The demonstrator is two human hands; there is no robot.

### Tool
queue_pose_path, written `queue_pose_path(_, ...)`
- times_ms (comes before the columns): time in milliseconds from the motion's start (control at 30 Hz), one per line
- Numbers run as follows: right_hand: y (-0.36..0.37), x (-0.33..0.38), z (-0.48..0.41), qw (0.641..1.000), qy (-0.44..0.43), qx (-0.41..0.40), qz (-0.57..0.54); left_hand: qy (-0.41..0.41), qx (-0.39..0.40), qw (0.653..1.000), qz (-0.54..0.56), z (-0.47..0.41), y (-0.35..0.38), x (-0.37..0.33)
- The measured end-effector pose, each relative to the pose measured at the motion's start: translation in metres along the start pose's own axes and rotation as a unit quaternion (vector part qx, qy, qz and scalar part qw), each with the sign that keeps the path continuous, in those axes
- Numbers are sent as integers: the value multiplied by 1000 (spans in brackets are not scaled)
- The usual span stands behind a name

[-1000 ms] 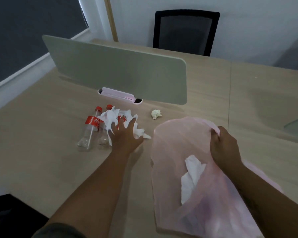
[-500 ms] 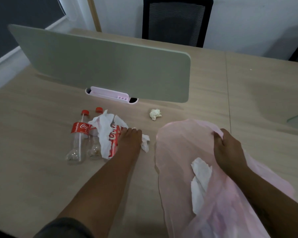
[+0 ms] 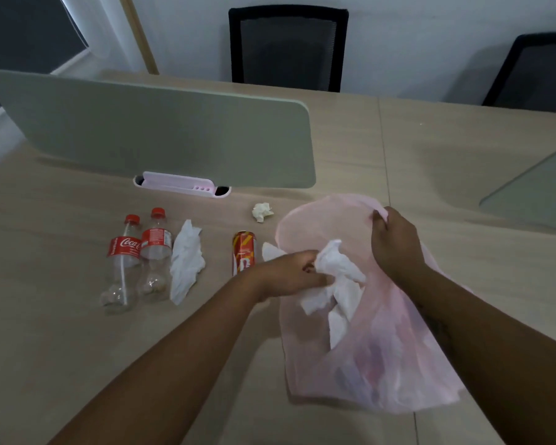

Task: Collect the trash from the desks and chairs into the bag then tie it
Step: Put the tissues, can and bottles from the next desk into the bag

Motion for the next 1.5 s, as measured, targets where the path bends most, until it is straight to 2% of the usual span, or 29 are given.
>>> queue_pose_path(33, -3, 1, -1, 1000, -2, -1, 2, -21, 37, 999, -14, -3, 11, -3)
queue_pose_path(67, -5, 2, -2, 1000, -2, -1, 5, -38, 38, 998, -15, -6, 10, -5)
queue_pose_path(100, -7, 2, -3, 1000, -5, -2, 7, -45, 3, 999, 2, -10, -2, -4)
queue_pose_path(167, -10, -2, -2, 1000, -7, -2, 11, -25, -165, 984, 58, -12, -49, 4)
queue_pose_path(200, -9, -5, -1, 1000, -8, 0, 16, -19, -276, 960, 52, -5, -77, 14)
queue_pose_path(267, -5, -11, 2, 999, -13, 4, 29, -52, -446, 893, -35, 15, -118, 44)
queue_pose_path(300, -3, -14, 3, 999, -13, 9, 35, -93, -480, 868, -92, 21, -127, 62)
queue_pose_path(367, 4, -18, 7, 999, -10, 18, 41, -203, -456, 851, -165, 23, -130, 102)
queue_pose_path(400, 7, -20, 8, 999, -9, 21, 45, -227, -432, 858, -162, 21, -127, 117)
queue_pose_path(500, 14, -23, 11, 998, -7, 26, 58, -153, -373, 908, -113, -3, -106, 118)
queue_pose_path(567, 17, -25, 12, 998, -1, 26, 65, -135, -333, 928, -95, -26, -87, 107)
queue_pose_path(733, 15, -31, 10, 996, 10, 23, 81, -183, -302, 935, -29, -68, -68, 102)
queue_pose_path(800, 11, -33, 8, 996, 19, 20, 89, -182, -306, 934, 15, -66, -70, 105)
queue_pose_path(867, 7, -33, 7, 996, 22, 17, 89, -168, -342, 923, 42, -49, -81, 103)
queue_pose_path(1000, 7, -30, 6, 997, 28, 10, 71, -97, -431, 877, 190, 8, -115, 88)
queue_pose_path(1067, 10, -26, 8, 997, 40, 3, 58, -54, -441, 873, 199, 30, -122, 74)
queue_pose_path(1133, 11, -22, 9, 998, 48, -8, 45, -25, -389, 904, 177, 36, -109, 56)
queue_pose_path(1233, 9, -17, 11, 998, 42, -14, 39, -29, -244, 959, 139, 20, -54, 43)
queue_pose_path(1400, 1, -22, 9, 998, 47, -6, 37, -52, -113, 986, 109, -30, 23, 47)
queue_pose_path(1467, -4, -26, 7, 998, 48, -8, 34, -41, -134, 987, 84, -41, 20, 51)
queue_pose_path(1500, -6, -28, 6, 998, 46, -10, 33, -20, -180, 981, 76, -44, 6, 52)
Point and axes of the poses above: each hand's wrist, its own z-axis away from the middle knuckle, its own y-axis out of the palm, x = y × z, the point moved 9 cm from there along -z, towards the middle knuckle, and after that the axes turned 2 degrees about -z, right-handed, at the moved point
